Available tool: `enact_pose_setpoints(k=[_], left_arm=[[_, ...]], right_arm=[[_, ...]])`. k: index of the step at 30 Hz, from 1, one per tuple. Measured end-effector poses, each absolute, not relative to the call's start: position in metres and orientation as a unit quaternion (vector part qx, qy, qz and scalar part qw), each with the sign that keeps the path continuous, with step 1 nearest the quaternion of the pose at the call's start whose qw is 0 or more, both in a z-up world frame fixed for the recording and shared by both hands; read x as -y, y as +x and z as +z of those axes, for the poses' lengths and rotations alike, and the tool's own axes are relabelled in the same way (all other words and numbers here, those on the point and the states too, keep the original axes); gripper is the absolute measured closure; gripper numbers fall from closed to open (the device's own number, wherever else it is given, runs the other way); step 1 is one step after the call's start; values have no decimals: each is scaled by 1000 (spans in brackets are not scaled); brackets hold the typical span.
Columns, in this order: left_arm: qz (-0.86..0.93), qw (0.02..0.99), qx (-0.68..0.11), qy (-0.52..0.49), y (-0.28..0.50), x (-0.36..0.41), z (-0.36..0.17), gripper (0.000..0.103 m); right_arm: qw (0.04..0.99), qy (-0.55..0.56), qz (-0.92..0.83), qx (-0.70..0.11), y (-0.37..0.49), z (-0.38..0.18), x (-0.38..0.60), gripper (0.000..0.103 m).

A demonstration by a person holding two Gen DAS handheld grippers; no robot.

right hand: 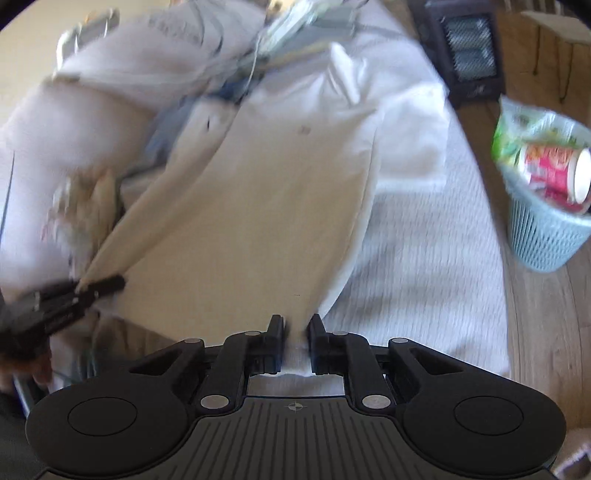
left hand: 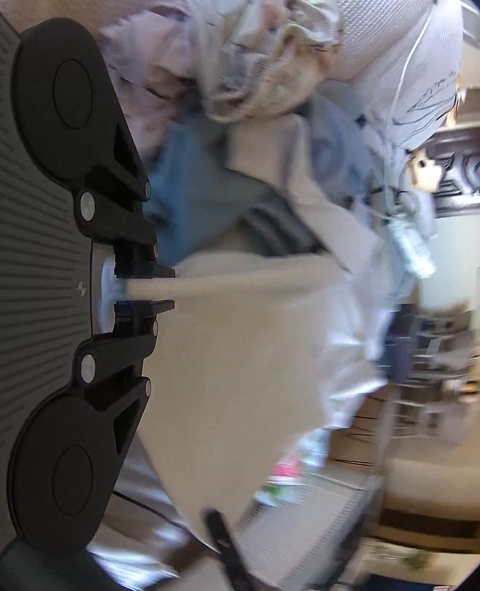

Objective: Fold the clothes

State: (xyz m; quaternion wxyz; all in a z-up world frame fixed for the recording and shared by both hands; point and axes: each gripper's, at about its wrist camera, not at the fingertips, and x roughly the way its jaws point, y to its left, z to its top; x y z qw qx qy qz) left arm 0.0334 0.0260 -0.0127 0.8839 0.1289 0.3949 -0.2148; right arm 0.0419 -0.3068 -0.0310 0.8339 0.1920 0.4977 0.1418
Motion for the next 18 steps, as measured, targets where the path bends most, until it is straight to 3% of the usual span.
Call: enact_pose_setpoints(k=[5, 8, 9, 11, 12, 14, 16, 18], left_arm=[[-191, 878, -407, 165, 29, -20, -48, 94], [-175, 881, -412, 154, 35, -20, -46, 84], [-170, 882, -415, 143, 38, -22, -43, 82], [-167, 886, -414, 121, 38, -30, -28, 73], [-166, 890, -410, 111, 37, -33, -21, 65], [-164, 900, -394, 95, 34, -38, -2, 61], [-164, 909, -375, 82, 32, -39, 16, 50], [-166, 914, -360, 85, 32, -30, 25, 43]], right_arm=[[819, 200, 127, -523, 33, -66, 305, 88], [812, 216, 99, -534, 41, -84, 303, 81], [812, 214, 81, -536, 41, -88, 303, 72], [814, 219, 70, -534, 40, -91, 302, 69], [814, 221, 72, -532, 39, -90, 303, 67], [818, 219, 77, -527, 35, -84, 306, 64], [831, 208, 66, -511, 28, -73, 312, 52], [844, 195, 59, -497, 22, -62, 319, 51]])
